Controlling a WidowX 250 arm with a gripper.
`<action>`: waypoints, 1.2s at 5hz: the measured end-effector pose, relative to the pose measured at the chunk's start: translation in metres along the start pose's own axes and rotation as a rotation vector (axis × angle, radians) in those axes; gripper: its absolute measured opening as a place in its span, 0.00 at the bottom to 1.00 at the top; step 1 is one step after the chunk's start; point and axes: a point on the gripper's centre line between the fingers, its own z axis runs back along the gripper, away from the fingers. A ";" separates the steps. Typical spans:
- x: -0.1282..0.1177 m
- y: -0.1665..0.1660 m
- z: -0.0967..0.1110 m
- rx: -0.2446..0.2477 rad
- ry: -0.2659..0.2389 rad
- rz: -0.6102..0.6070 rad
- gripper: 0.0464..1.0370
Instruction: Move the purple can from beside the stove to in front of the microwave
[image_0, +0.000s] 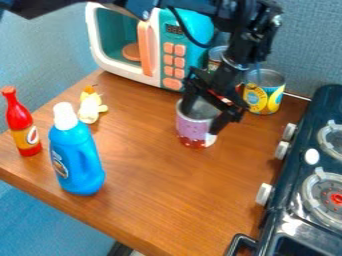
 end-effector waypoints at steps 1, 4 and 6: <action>-0.008 0.022 -0.003 0.013 0.011 0.040 0.97; -0.023 0.106 -0.031 0.073 0.083 0.182 0.97; -0.029 0.104 -0.006 -0.021 -0.039 0.213 0.97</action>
